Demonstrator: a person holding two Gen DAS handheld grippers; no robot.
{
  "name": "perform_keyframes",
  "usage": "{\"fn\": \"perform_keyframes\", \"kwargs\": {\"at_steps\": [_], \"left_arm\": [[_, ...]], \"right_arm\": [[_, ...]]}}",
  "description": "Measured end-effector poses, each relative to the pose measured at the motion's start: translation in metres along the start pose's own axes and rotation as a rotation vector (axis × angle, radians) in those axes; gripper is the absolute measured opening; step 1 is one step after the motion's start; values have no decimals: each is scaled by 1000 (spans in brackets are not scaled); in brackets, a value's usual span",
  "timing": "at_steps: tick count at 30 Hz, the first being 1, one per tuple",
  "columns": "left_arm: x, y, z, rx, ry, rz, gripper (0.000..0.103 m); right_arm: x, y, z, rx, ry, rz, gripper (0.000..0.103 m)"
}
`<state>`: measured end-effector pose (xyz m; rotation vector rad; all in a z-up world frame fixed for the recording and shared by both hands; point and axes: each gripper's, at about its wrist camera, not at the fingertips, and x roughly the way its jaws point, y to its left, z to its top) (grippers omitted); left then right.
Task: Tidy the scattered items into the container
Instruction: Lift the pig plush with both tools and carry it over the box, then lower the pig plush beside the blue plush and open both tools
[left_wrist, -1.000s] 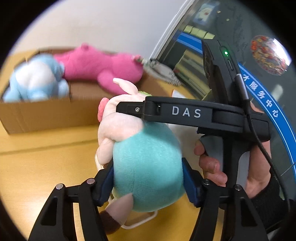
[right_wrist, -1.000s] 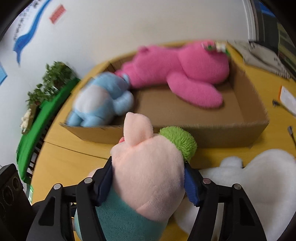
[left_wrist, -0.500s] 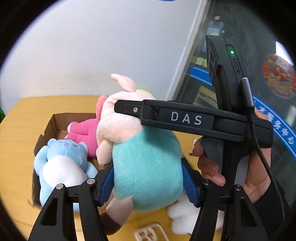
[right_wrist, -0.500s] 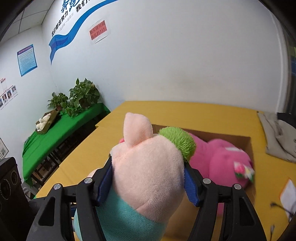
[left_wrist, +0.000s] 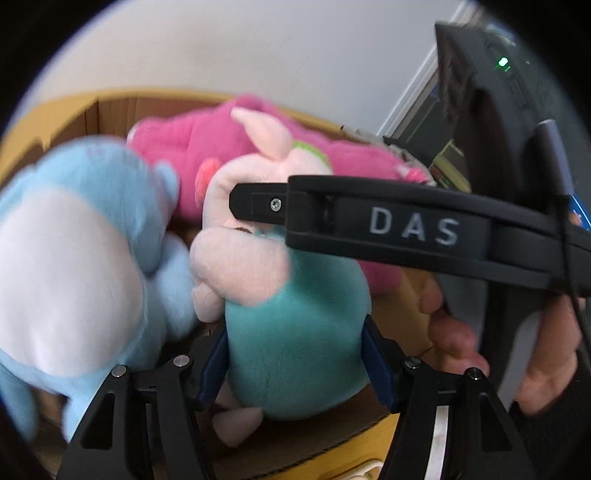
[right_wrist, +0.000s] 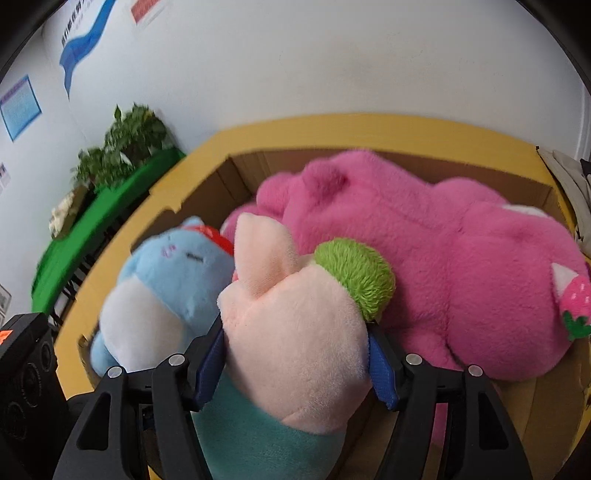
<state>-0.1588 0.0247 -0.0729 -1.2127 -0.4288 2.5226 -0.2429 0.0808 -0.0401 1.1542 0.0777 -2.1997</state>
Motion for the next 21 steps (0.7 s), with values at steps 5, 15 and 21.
{"fn": "perform_keyframes", "kwargs": {"at_steps": [5,15,21], "left_arm": [[-7,-5,-9,17,2,19,64],[-38,-10,-16,44,-84,89,73],[-85,5,-17,33,-160,154,74]], "right_arm": [[3,-6,-7,67,40,9,72],[-35,-9,-1,54,35,23,94],[-77,-6,-11,80,-43,75,94]]}}
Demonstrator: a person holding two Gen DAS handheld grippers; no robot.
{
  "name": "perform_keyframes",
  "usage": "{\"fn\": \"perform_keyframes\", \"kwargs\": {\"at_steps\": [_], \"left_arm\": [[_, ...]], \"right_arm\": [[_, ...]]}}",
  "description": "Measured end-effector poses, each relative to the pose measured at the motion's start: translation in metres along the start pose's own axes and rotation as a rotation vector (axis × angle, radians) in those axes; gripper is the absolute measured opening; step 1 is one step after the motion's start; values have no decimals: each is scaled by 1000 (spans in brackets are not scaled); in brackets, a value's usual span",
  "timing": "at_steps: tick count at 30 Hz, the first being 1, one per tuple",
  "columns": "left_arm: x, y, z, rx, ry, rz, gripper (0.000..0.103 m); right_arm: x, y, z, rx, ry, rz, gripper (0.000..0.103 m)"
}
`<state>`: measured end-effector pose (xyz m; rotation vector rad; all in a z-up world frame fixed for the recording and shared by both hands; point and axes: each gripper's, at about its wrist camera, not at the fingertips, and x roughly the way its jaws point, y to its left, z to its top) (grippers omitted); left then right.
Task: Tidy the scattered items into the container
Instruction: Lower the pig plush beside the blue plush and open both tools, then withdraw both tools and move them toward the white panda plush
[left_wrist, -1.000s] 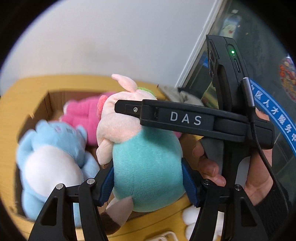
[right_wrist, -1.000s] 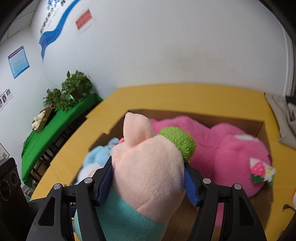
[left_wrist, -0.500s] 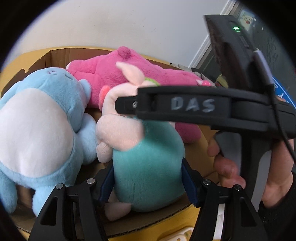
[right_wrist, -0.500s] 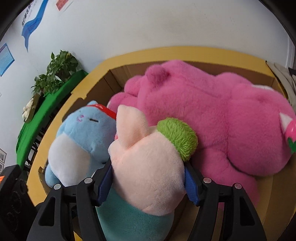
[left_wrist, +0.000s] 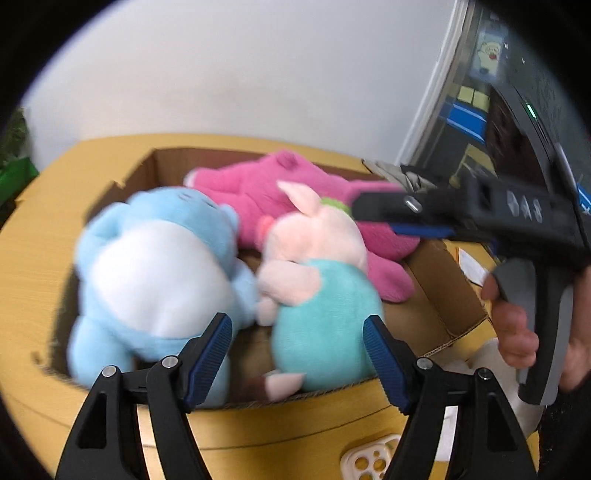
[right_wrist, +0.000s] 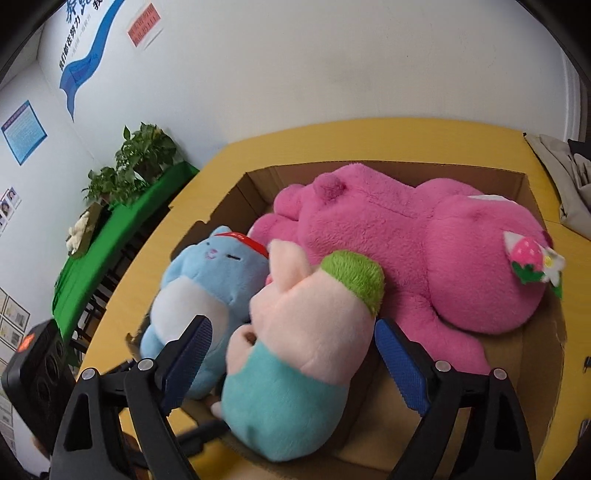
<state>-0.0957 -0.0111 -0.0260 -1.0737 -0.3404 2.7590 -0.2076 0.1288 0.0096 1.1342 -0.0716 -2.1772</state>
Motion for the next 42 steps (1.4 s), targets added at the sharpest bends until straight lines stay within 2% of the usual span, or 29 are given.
{"fn": "perform_keyframes", "kwargs": {"at_steps": [2,4,5,7,10,13,18,25,42], "left_arm": [[-21,-2,-1,0,-26,6,74],[-37,-3,0,15,-54,11,80],[-45,-8,-1,26,-70,18,79],[-66,-15,-6,52,-108,50,80],[-67,-14,-5,37,-100,53,80],[-81,-19,-12,14,-79,41,80],[-103,-36,-29,70,-102,73,80],[-122,-50,-41,92,-110,79,79],[-136,-76,-50,128,-122,82,79]], "right_arm": [[-14,6,-8,-16,-29,-31,94],[-32,12,-16,-35,-70,-78,99],[-45,15,-20,-43,-105,-108,103],[-72,21,-30,-54,-165,-177,103],[-105,31,-47,-47,-236,-268,103],[-123,41,-66,-42,-256,-295,103],[-133,58,-97,-61,-249,-388,103],[-146,70,-124,-77,-241,-434,103],[-159,77,-139,-96,-234,-436,103]]}}
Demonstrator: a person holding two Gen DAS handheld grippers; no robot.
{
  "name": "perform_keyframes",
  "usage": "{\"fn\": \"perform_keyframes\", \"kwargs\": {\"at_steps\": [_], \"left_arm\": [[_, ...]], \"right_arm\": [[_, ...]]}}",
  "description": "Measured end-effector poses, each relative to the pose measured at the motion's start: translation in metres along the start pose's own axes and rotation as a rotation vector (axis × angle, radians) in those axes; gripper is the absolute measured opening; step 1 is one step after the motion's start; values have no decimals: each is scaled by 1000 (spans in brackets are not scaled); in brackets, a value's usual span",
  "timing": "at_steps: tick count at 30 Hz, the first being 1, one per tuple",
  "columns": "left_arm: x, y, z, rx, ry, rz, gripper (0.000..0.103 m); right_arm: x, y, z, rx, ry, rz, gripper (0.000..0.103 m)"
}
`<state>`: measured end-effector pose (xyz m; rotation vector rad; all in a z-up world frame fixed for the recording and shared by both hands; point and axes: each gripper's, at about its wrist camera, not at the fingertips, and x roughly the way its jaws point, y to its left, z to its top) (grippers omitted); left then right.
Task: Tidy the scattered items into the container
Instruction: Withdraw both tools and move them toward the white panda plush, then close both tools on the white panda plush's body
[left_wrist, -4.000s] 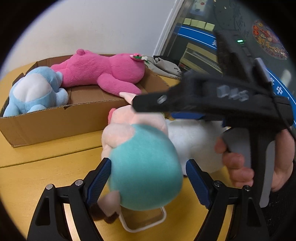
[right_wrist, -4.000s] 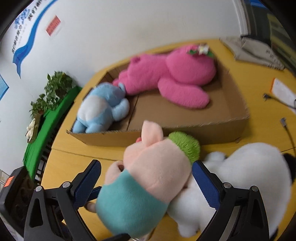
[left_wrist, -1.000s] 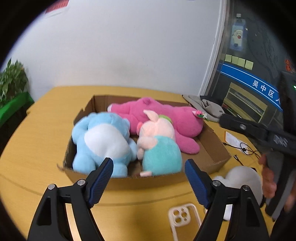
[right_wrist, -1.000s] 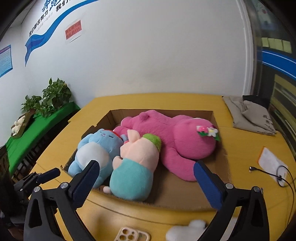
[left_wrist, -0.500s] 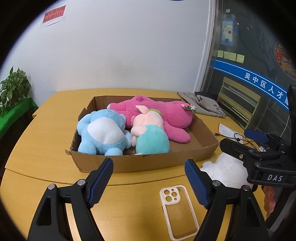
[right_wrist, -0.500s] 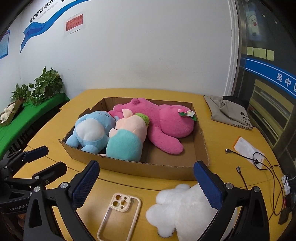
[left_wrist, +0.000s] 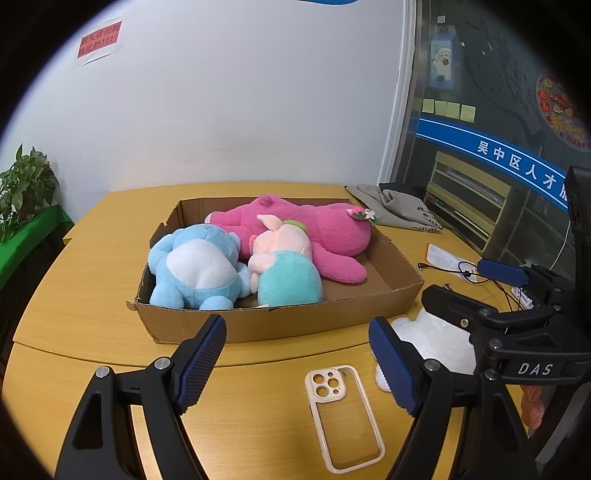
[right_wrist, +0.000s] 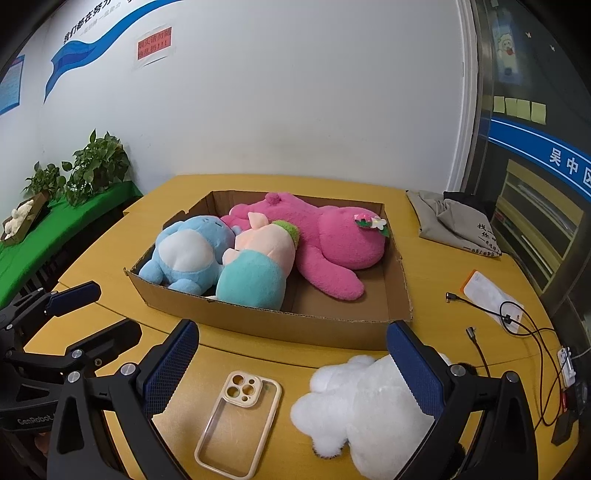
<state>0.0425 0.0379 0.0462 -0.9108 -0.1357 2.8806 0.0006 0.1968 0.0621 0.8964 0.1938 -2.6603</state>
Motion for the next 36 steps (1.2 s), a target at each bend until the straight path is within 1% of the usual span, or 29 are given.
{"fn": "perform_keyframes", "kwargs": {"at_steps": [12,17,20,23,25,27,29,30,33,35,36], "left_arm": [[10,-1,-2,-15,19,-16,79],[19,-1,-3,-38,40,-53,79],[28,-3,-5,-41,68,-84,80],[38,-7,-6,-46,88,-114,80],[47,-10,-8,-55,104,-141,80],[57,-16,-9,-53,121,-160,80],[70,-22,-10,-48,151,-196,80],[78,-24,-11,-49,174,-217,80],[101,-30,-14,-50,240,-287,80],[123,-35,-15,-51,290,-374,80],[137,-40,-17,-46,321,-437,80]], "right_arm": [[4,-7,-7,5,9,6,103],[4,-17,-11,22,4,14,103],[-4,-45,-14,79,-36,29,103],[-10,-87,-22,105,-61,-5,103],[-7,-112,-29,95,-32,-22,103],[4,-134,-43,68,24,-64,103],[15,-150,-60,78,77,-115,103],[19,-157,-70,99,99,-107,103],[25,-172,-95,203,141,-13,103],[33,-178,-110,257,174,33,103],[36,-182,-114,286,178,64,103]]}}
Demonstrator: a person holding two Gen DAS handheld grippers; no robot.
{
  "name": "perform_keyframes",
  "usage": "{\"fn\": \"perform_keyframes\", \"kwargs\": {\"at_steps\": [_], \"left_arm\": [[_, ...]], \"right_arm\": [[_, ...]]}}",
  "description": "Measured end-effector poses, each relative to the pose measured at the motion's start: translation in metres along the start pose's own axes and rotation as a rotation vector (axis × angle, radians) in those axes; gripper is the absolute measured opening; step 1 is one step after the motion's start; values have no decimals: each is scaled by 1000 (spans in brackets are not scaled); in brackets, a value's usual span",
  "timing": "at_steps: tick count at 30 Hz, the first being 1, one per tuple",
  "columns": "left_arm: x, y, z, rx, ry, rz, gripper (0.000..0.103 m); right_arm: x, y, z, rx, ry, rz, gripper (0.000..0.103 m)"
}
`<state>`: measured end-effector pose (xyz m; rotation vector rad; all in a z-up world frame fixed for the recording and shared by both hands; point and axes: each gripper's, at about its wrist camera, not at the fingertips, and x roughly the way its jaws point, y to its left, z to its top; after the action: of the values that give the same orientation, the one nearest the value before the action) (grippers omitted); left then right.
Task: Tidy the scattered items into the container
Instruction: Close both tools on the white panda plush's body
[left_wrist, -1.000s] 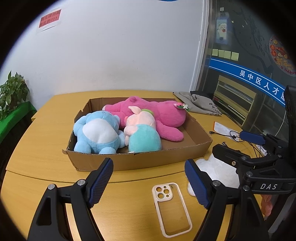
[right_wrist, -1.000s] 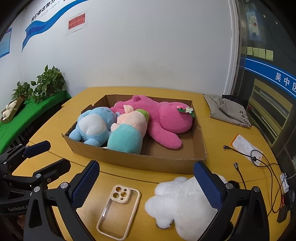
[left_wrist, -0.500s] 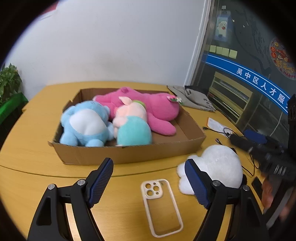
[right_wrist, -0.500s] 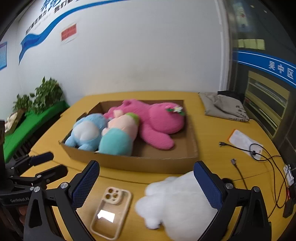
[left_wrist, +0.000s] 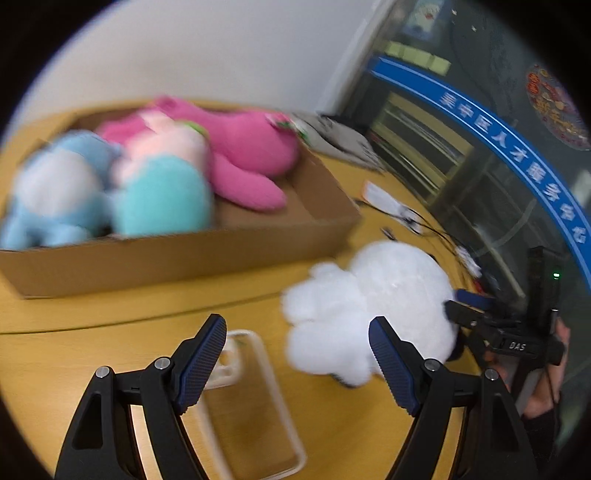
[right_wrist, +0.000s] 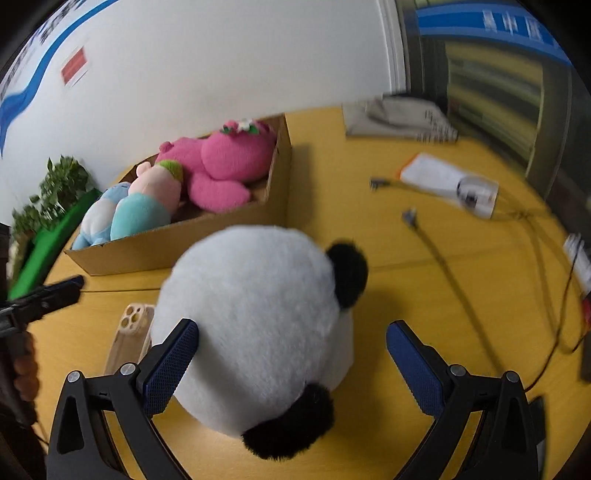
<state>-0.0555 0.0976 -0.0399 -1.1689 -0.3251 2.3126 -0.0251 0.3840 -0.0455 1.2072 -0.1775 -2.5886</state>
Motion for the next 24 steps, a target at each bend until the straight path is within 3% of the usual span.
{"fn": "perform_keyframes", "kwargs": {"at_steps": [3,7,12,17,20,24], "left_arm": [[37,5,7,-7,77,-112,80],[72,15,12,-67,161,-223,79],[83,14,9,-70,199,-353,79],[78,13,6,-80,223,-423,75],[71,3,3,-36,214,-418,68],[64,1,-4,9,163,-406,49]], "right_arm": [[6,-11,1,68,20,66,103],[9,-9,5,40,53,100,103],[10,-11,5,-23,73,132,103],[23,-5,1,-90,99,216,103],[35,4,-5,-133,111,222,103],[33,4,-4,-131,88,230,90]]}}
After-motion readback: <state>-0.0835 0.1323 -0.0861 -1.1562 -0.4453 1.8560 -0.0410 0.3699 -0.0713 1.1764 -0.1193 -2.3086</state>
